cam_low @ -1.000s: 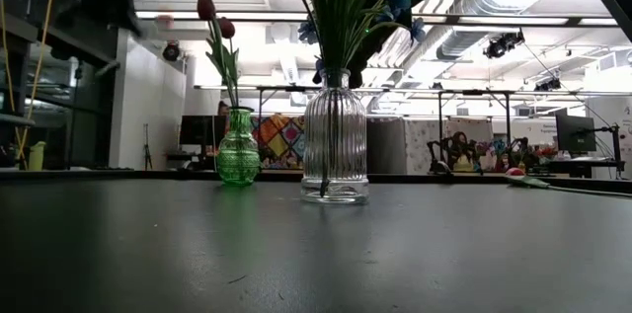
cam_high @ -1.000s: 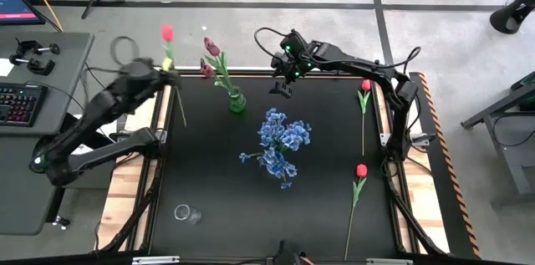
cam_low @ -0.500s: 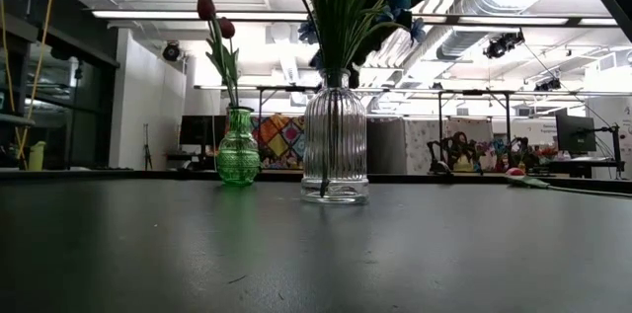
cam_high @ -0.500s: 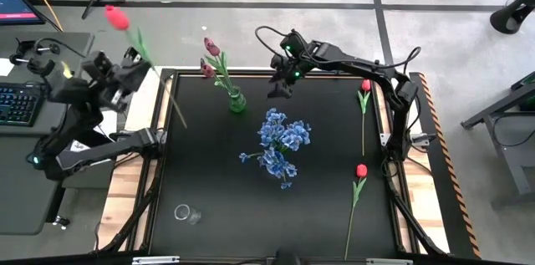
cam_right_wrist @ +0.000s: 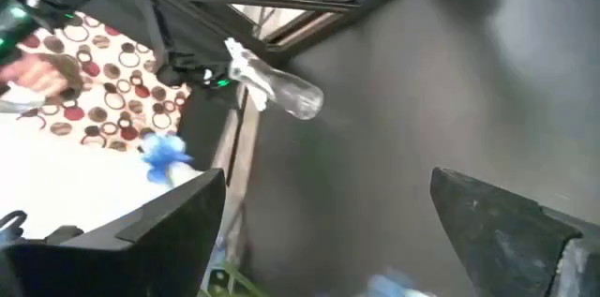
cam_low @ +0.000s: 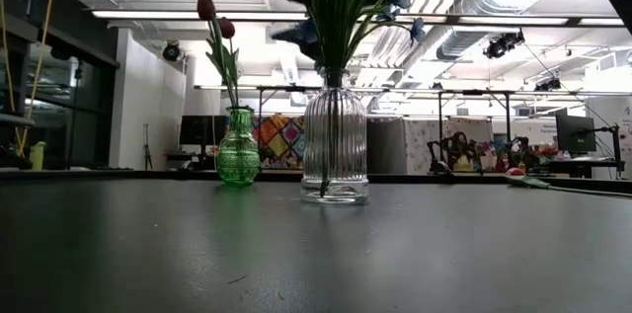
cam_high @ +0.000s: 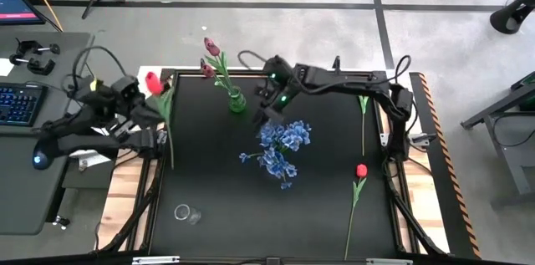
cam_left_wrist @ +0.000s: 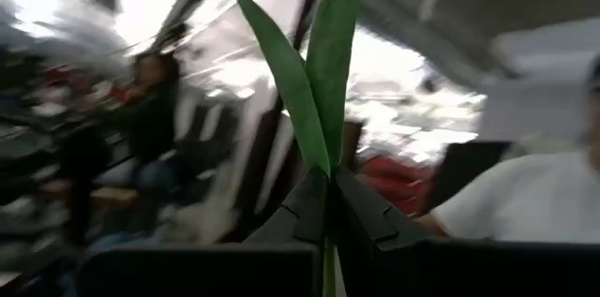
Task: Sort flowers into vase by color
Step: Put the top left red tulip into the left transparent vase
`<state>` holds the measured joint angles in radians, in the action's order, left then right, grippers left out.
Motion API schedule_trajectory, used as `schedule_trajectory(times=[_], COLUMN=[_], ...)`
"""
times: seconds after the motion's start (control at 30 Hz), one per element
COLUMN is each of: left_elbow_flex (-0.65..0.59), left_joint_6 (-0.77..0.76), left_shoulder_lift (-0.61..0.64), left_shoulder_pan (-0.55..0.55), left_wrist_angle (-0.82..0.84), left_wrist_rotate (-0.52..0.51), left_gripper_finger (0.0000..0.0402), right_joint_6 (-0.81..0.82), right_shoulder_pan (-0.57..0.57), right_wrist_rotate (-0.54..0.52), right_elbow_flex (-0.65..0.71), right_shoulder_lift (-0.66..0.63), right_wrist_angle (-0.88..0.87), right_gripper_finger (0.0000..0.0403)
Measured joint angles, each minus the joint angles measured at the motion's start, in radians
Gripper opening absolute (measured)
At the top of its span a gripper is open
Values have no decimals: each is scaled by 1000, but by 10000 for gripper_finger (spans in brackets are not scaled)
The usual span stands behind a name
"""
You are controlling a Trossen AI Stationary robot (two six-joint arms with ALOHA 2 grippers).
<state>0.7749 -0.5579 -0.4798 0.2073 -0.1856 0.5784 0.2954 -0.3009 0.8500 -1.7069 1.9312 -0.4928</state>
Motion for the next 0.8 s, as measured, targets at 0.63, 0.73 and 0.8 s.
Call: schedule_trajectory(times=[0.63,0.73,0.8], left_elbow_flex=[-321,-320,-320], left_joint_6=[137,191,236], left_shoulder_lift=[-64,-109,-142], left_shoulder_pan=[-670,-785,-859], left_wrist_angle=[-462,-462,-462], left_wrist_rotate=[-541,-669,-765], left_gripper_finger=[0,0,0], right_joint_6=[85,33,3], right_shoulder_pan=[15,-2,-9], right_wrist_rotate=[-249,-295,-318], right_elbow_flex=[0,0,0], right_shoulder_lift=[-214,-257,-277], right_wrist_angle=[5,-70,-115], right_gripper_finger=[366,366,366])
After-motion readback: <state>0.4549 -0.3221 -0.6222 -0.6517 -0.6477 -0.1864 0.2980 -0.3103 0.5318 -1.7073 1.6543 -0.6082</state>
